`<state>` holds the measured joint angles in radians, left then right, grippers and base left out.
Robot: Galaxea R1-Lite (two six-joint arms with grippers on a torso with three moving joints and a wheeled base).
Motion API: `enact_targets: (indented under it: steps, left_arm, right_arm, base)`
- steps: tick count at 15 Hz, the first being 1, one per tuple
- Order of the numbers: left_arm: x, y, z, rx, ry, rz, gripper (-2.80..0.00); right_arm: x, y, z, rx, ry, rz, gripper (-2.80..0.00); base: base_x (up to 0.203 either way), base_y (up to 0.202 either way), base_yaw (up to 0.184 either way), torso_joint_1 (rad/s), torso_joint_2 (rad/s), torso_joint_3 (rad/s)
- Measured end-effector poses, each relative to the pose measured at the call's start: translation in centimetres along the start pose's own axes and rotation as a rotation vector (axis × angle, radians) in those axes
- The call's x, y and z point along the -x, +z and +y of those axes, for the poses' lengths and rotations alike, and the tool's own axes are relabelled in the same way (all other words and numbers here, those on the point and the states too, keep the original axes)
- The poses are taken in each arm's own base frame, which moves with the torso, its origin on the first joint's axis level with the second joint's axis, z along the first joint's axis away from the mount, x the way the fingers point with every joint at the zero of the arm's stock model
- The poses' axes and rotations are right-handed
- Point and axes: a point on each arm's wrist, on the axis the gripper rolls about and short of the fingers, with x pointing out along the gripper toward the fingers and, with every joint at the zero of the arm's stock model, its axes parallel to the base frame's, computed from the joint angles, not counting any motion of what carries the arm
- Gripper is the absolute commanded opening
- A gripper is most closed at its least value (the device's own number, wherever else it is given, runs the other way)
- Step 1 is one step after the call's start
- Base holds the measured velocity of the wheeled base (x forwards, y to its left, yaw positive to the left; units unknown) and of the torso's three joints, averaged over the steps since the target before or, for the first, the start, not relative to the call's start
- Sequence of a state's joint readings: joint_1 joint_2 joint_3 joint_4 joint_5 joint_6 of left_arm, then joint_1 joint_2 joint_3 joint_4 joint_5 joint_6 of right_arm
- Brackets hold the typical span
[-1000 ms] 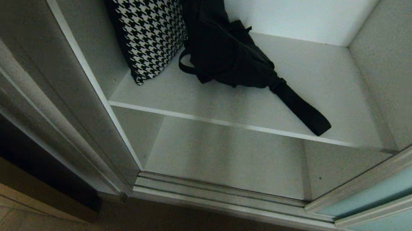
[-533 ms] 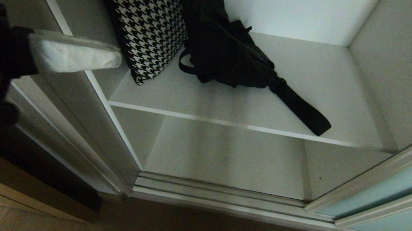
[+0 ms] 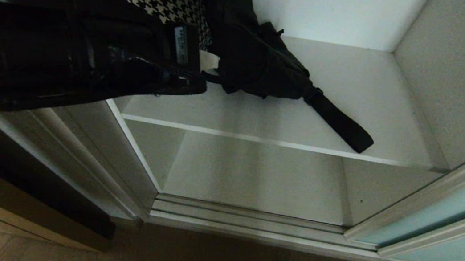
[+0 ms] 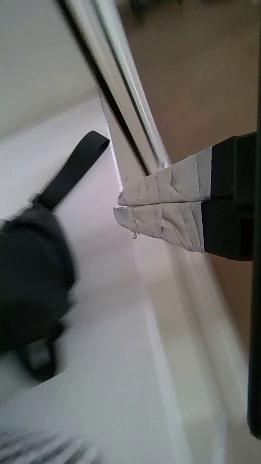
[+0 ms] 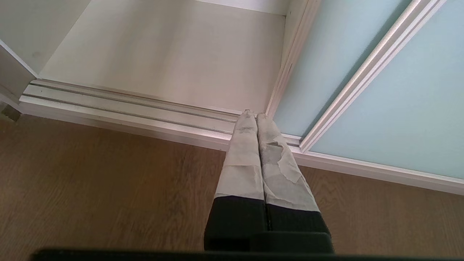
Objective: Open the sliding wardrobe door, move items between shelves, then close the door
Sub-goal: Place the bag on the lower shelf
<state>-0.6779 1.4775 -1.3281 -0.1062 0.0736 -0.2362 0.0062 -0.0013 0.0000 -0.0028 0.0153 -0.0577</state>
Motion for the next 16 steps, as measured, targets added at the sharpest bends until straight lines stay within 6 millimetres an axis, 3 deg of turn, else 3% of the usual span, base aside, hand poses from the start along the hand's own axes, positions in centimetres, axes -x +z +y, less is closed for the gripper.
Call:
enact_targets:
  steps: [2, 3, 7, 12, 16]
  left_arm:
    - [-1.8, -0.2, -0.4, 0.132, 0.034, 0.023, -2.8]
    - [-2.6, -0.2, -0.6, 0.199, 0.048, 0.023, 0.0]
    - [-4.4, -0.1, -0.8, 0.362, 0.085, -0.014, 0.0]
    - [-5.5, -0.3, -0.3, 0.362, 0.234, -0.089, 0.0]
    - [-8.2, -0.5, 0.2, 0.391, 0.234, -0.229, 0.0]
  right_arm:
    - [0.0, 0.0, 0.0, 0.0, -0.001, 0.0, -2.8]
    - [0.0, 0.0, 0.0, 0.0, -0.001, 0.0, -2.8]
    - [0.0, 0.0, 0.0, 0.0, -0.001, 0.0, -2.8]
    - [0.0, 0.0, 0.0, 0.0, -0.001, 0.0, -2.8]
    - [0.0, 0.0, 0.0, 0.0, -0.001, 0.0, -2.8]
  base:
    - [0.0, 0.0, 0.0, 0.0, 0.0, 0.0]
    - [0.0, 0.0, 0.0, 0.0, 0.0, 0.0]
    - [0.0, 0.0, 0.0, 0.0, 0.0, 0.0]
    - [0.0, 0.0, 0.0, 0.0, 0.0, 0.0]
    - [0.0, 0.0, 0.0, 0.0, 0.0, 0.0]
